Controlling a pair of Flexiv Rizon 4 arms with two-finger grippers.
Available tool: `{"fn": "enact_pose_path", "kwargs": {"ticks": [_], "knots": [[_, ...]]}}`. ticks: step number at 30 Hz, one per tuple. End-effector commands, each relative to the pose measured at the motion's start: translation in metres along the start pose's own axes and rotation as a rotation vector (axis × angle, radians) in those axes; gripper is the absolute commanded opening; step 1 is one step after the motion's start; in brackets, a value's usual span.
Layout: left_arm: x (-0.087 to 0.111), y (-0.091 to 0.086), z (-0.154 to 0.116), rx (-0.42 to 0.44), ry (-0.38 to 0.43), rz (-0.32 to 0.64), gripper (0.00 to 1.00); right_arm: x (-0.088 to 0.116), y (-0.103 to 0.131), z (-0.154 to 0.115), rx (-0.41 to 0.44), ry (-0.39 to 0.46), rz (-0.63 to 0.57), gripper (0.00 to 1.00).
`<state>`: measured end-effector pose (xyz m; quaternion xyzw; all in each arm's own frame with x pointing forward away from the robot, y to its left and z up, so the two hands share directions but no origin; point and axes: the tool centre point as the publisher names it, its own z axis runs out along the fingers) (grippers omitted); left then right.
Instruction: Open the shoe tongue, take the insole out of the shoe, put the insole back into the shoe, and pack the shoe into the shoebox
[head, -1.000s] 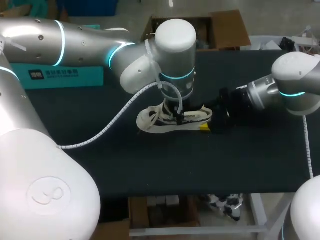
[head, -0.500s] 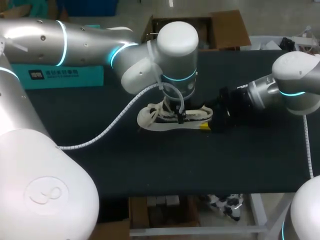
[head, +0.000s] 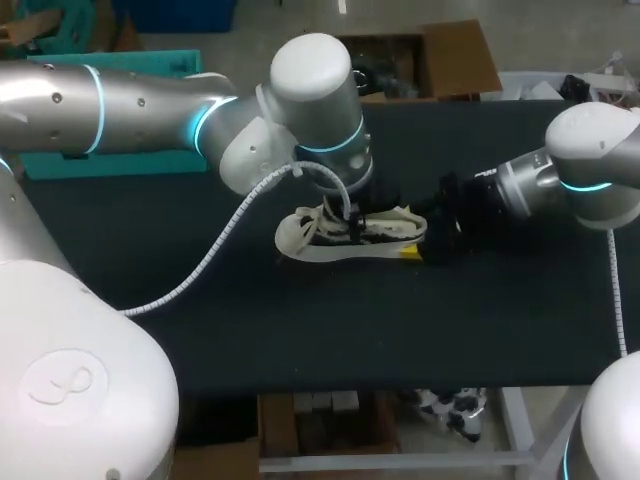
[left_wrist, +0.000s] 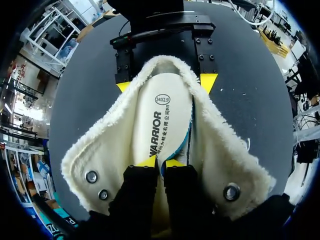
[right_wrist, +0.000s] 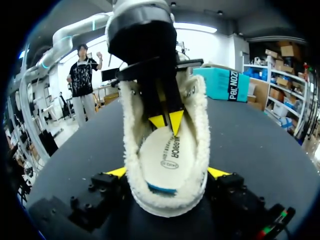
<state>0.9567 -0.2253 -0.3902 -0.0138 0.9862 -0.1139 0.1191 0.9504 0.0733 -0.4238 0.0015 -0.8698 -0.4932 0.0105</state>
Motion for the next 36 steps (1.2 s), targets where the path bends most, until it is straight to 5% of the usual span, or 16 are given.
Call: {"fn": "enact_pose_path", "kwargs": {"ticks": [1,19,21,24,36], "knots": [[0.0,-0.001,-0.016,0.077,0.008,0.011,0.0,0.004,-0.002,0.005,-0.003,0.008,-0.002,0.0],[0.011,-0.017,-0.04,0.15,0.103,0.0,0.0,0.004,-0.002,0.005,-0.003,0.008,-0.002,0.0],[0.011,-0.019,-0.042,0.15,0.1,-0.011,0.29,0.004,-0.002,0.005,-0.003,0.008,-0.002,0.0],[0.011,-0.023,-0.048,0.155,0.093,-0.018,0.48,0.004,-0.002,0.005,-0.003,0.008,-0.002,0.0],[0.025,-0.051,-0.053,0.151,0.062,0.016,0.47,0.004,-0.002,0.005,-0.003,0.008,-0.002,0.0]]}}
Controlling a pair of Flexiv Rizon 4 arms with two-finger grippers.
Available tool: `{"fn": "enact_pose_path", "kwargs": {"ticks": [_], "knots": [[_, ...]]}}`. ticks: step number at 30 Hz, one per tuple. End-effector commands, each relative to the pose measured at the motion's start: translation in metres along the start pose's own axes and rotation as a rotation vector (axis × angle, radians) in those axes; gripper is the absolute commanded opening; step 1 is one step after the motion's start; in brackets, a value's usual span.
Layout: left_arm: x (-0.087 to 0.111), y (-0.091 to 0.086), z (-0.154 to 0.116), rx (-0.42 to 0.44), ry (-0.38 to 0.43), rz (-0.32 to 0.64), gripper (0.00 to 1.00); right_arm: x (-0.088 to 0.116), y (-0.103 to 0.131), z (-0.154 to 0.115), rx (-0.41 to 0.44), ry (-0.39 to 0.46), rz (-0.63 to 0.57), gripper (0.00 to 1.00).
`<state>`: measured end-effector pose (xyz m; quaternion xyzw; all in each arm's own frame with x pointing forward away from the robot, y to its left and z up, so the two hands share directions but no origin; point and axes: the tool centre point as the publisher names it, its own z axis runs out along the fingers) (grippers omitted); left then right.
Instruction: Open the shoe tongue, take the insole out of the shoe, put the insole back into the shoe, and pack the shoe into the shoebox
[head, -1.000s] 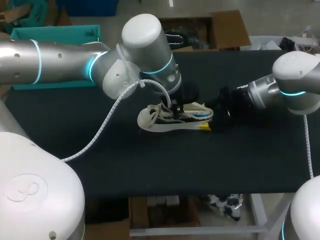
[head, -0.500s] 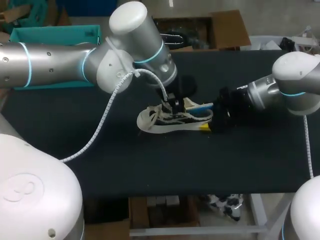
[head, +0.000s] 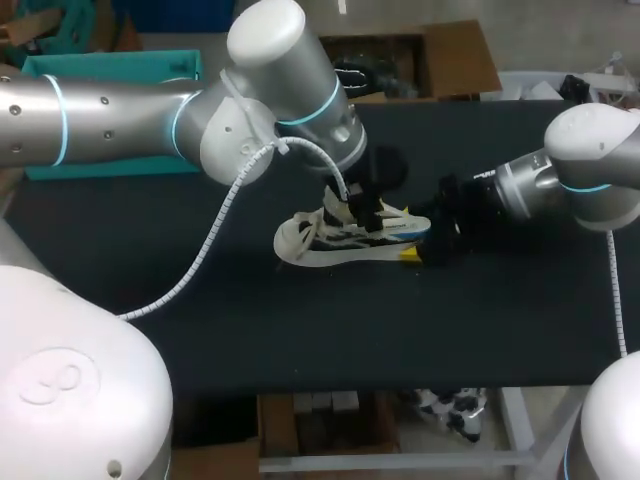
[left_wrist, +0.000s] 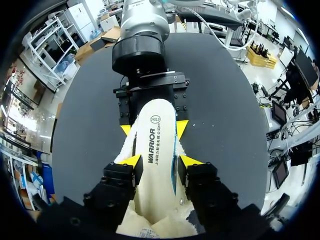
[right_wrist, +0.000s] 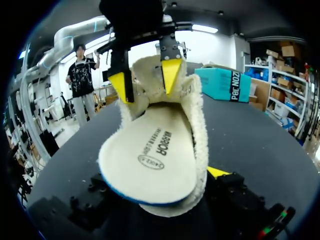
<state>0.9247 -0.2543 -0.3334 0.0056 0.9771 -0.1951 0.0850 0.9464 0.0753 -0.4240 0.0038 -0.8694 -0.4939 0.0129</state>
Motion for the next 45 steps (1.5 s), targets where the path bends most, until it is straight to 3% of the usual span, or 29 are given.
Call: {"fn": "enact_pose_path", "kwargs": {"ticks": [1,10,24,45], "knots": [[0.006,-0.012,0.005,-0.017,-0.01,0.013,0.46,0.0,-0.003,0.003,-0.001,0.002,-0.001,0.0],[0.02,-0.022,0.025,-0.047,-0.003,0.051,0.44,0.0,-0.003,0.003,-0.001,0.002,-0.001,0.0],[0.002,-0.034,0.041,-0.073,-0.044,0.029,0.41,0.0,-0.003,0.003,-0.001,0.002,-0.001,0.0],[-0.02,-0.021,0.031,-0.044,-0.068,-0.021,0.25,0.0,-0.003,0.003,-0.001,0.002,-0.001,0.0]]}}
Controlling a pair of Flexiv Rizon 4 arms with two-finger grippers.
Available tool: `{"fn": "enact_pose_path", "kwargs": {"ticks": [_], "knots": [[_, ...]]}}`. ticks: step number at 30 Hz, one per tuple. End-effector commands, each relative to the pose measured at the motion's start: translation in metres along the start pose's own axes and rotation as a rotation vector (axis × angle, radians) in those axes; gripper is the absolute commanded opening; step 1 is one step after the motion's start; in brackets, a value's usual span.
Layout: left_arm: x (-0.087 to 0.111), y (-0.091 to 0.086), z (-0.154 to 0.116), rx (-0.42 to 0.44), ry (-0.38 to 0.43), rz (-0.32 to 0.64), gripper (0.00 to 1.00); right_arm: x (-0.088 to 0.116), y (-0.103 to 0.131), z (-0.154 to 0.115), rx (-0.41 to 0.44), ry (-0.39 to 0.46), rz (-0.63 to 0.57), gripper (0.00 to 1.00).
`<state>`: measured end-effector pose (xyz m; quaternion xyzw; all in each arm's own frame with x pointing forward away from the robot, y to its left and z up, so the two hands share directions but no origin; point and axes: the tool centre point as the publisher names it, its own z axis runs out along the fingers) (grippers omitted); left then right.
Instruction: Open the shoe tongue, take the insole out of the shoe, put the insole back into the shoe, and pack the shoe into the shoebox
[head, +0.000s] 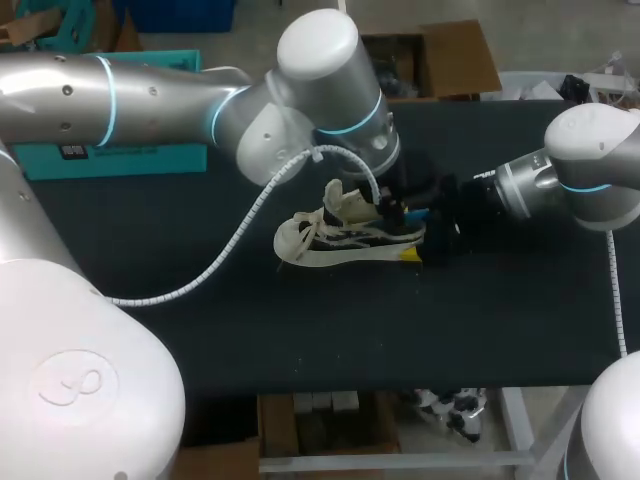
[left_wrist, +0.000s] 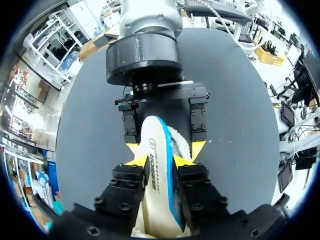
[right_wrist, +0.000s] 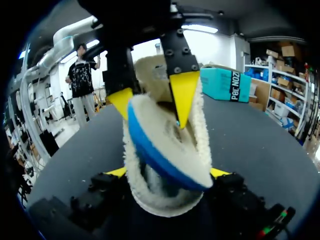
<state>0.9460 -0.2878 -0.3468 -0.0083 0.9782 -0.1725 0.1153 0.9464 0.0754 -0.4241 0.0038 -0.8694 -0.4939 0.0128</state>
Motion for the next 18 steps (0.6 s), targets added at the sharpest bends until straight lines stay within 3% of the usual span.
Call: {"fn": "enact_pose_path", "kwargs": {"ticks": [1,4,5,18], "knots": [[-0.004,0.005,0.003,0.002,-0.002,-0.012,0.23,0.0,-0.003,0.003,-0.001,0.002,-0.001,0.0],[-0.007,0.006,0.002,0.005,0.001,-0.019,0.12,0.0,-0.003,0.003,-0.001,0.002,-0.001,0.0],[-0.008,0.006,0.001,0.009,0.0,-0.021,0.0,0.0,-0.003,0.003,-0.001,0.002,-0.001,0.0],[0.001,0.0,-0.029,0.122,0.022,0.027,0.0,0.0,-0.003,0.003,-0.001,0.002,-0.001,0.0]]}}
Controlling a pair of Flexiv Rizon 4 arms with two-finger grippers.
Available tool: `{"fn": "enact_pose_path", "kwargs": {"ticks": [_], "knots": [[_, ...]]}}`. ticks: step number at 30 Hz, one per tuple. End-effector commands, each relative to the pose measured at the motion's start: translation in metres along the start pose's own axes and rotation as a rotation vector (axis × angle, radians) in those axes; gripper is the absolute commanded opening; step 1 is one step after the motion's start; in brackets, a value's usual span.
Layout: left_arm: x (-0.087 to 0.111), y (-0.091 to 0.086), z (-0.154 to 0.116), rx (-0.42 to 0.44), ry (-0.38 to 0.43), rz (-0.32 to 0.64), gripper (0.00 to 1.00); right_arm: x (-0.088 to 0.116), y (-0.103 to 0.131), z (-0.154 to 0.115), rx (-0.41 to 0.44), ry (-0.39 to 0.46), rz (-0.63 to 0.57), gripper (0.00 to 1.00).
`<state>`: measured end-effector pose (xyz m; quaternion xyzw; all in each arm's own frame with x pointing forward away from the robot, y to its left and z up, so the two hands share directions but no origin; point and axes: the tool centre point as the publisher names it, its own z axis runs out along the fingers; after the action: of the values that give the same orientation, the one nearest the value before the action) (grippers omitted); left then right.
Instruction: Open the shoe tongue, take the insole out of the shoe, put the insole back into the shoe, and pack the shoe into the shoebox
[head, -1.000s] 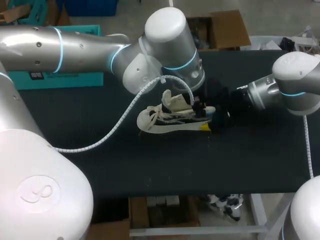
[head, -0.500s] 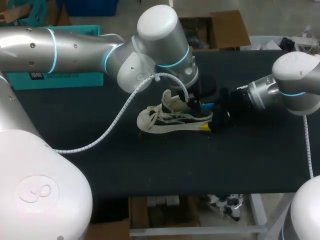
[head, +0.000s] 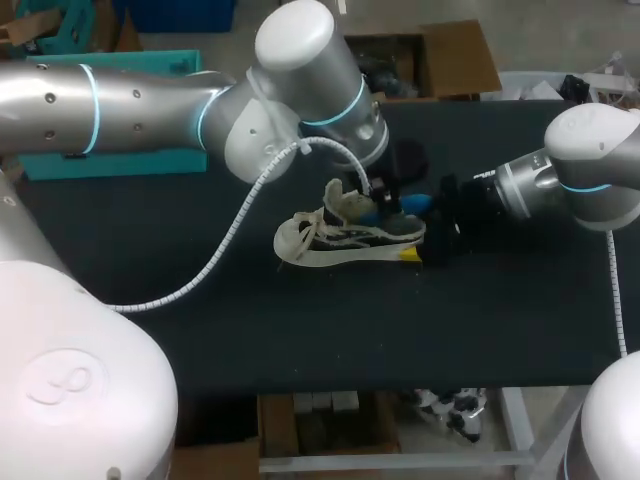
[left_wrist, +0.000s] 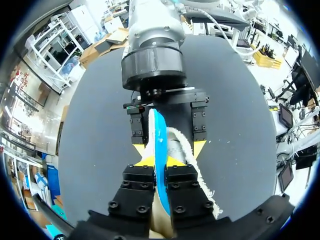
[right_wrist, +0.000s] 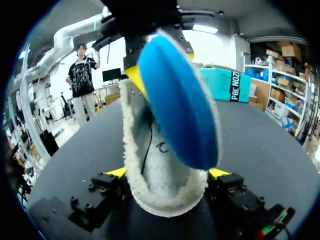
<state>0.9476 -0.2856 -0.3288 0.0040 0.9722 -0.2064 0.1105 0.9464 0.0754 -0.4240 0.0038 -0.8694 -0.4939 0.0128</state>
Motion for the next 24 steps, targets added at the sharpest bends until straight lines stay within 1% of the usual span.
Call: {"fn": "enact_pose_path", "kwargs": {"ticks": [1,5,7,8,9,10,11,13,14,16,19,22,24], "knots": [[0.008,0.0,-0.016,0.072,0.018,0.014,0.0,0.0,-0.003,0.003,-0.001,0.002,-0.001,0.0],[0.014,-0.012,-0.031,0.163,0.034,0.013,0.0,0.0,-0.002,0.001,0.006,0.001,0.001,0.0],[0.016,-0.02,-0.042,0.223,0.064,0.022,0.0,0.0,0.001,-0.003,0.006,-0.01,-0.001,0.0],[0.016,-0.022,-0.045,0.239,0.07,0.025,0.0,0.0,0.001,-0.004,0.017,-0.012,-0.002,0.0],[0.017,-0.025,-0.05,0.277,0.096,0.033,0.0,0.0,0.003,-0.006,0.028,-0.008,0.001,0.2],[0.017,-0.027,-0.053,0.296,0.107,0.035,0.0,0.001,0.004,-0.007,0.029,-0.008,0.002,0.49],[0.018,-0.029,-0.056,0.316,0.118,0.041,0.0,0.002,0.004,-0.008,0.031,-0.009,0.004,1.0],[0.018,-0.034,-0.066,0.394,0.181,0.051,0.0,0.006,0.004,-0.015,0.039,-0.029,0.02,1.0],[0.018,-0.035,-0.068,0.412,0.191,0.052,0.0,0.007,0.004,-0.018,0.04,-0.038,0.02,1.0],[0.017,-0.039,-0.077,0.479,0.25,0.071,0.0,0.012,0.005,-0.027,0.067,-0.051,0.036,1.0],[0.016,-0.047,-0.09,0.569,0.316,0.1,0.0,0.018,0.006,-0.043,0.118,-0.052,0.063,1.0],[0.016,-0.055,-0.103,0.65,0.382,0.146,0.0,0.022,0.008,-0.057,0.159,-0.053,0.079,1.0],[0.017,-0.063,-0.114,0.721,0.44,0.192,0.0,0.023,0.013,-0.068,0.196,-0.055,0.085,1.0]]}}
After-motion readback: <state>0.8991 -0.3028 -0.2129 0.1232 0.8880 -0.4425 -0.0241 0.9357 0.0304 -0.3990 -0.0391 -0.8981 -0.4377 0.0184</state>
